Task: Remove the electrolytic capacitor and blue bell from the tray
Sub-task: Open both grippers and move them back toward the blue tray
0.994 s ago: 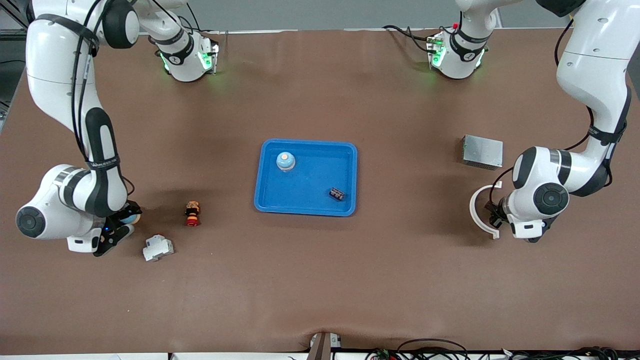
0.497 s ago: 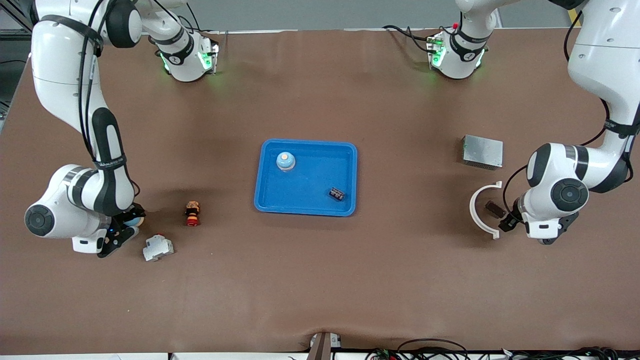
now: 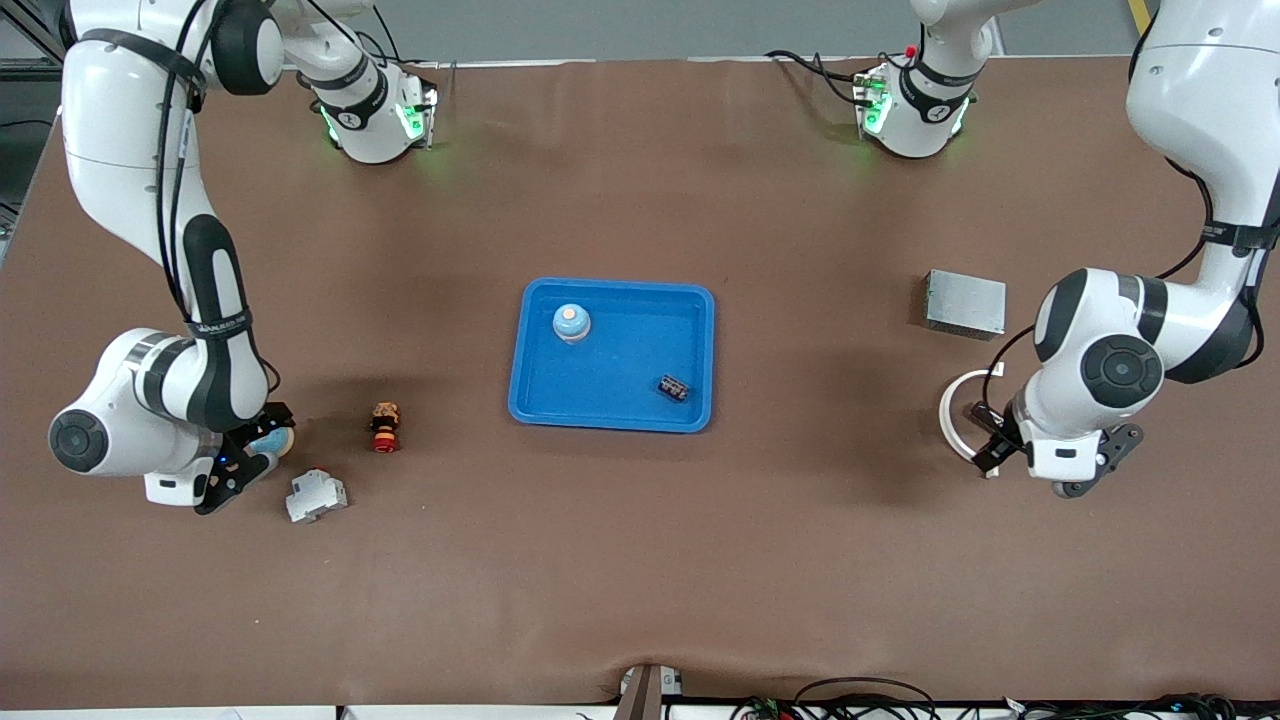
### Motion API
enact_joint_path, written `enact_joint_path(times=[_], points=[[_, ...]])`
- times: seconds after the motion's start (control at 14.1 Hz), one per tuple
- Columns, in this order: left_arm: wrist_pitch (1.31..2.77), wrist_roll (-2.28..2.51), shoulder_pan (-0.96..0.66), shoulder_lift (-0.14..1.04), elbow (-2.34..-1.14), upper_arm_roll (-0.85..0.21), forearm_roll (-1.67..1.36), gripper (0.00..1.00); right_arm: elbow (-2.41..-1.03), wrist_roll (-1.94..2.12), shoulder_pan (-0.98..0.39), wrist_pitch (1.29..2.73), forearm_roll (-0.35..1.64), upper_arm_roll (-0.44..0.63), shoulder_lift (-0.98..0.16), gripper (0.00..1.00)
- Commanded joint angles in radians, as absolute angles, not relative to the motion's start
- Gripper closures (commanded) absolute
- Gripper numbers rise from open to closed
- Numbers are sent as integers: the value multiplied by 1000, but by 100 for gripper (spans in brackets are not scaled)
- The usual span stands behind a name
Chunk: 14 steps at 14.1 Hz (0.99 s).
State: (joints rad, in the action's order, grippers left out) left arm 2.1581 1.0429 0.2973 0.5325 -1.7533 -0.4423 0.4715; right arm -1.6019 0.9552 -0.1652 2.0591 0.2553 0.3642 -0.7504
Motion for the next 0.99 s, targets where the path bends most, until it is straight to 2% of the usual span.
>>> enact_joint_path(times=[0.0, 0.28, 0.43, 0.71, 0.92], points=[[2097, 1089, 296, 522, -1729, -527, 469, 0, -1629, 904, -190, 1949, 264, 368, -649, 0], [2095, 1268, 285, 531, -1729, -649, 471, 0, -1629, 452, -325, 1683, 221, 371, -481, 0], [2095, 1391, 235, 558, -1691, -666, 469, 0, -1631, 222, -418, 1611, 218, 368, -413, 0], [2105, 1595, 111, 613, -1657, -666, 474, 0, -1631, -315, -668, 1604, 227, 365, -341, 0], [2155, 1742, 25, 650, -1655, -664, 477, 0, -1653, -573, -805, 1715, 229, 364, -347, 0]])
